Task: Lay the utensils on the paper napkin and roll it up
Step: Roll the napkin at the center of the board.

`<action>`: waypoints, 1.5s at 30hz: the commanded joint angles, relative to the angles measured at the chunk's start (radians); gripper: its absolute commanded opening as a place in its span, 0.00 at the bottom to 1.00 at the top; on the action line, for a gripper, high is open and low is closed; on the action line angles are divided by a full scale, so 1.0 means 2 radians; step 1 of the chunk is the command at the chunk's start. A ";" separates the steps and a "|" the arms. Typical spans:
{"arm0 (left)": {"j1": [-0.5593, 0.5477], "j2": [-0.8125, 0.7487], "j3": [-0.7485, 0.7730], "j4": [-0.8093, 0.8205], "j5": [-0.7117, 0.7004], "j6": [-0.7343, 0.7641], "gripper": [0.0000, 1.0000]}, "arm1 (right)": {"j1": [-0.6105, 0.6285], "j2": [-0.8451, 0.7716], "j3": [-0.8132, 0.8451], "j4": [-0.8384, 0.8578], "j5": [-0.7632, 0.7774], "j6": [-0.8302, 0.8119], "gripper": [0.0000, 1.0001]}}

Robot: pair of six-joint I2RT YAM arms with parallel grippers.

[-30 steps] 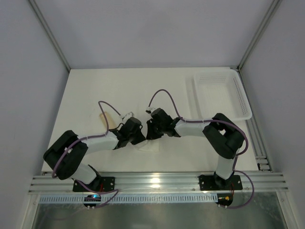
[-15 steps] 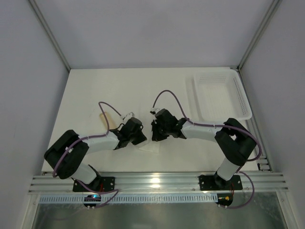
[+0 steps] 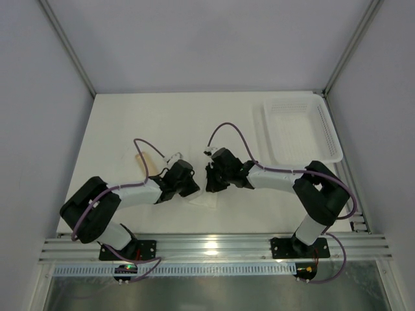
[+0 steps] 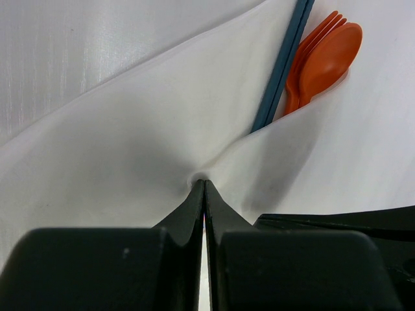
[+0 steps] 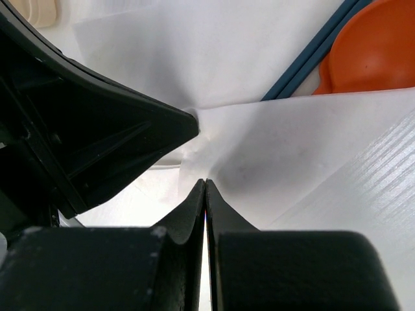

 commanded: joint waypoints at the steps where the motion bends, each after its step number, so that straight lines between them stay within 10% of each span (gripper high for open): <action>1: -0.002 0.002 -0.014 -0.012 -0.011 0.000 0.00 | -0.003 0.003 0.003 0.032 -0.009 0.002 0.04; 45: -0.005 -0.008 -0.010 -0.017 -0.016 0.006 0.00 | -0.017 0.100 0.084 0.005 -0.011 -0.016 0.04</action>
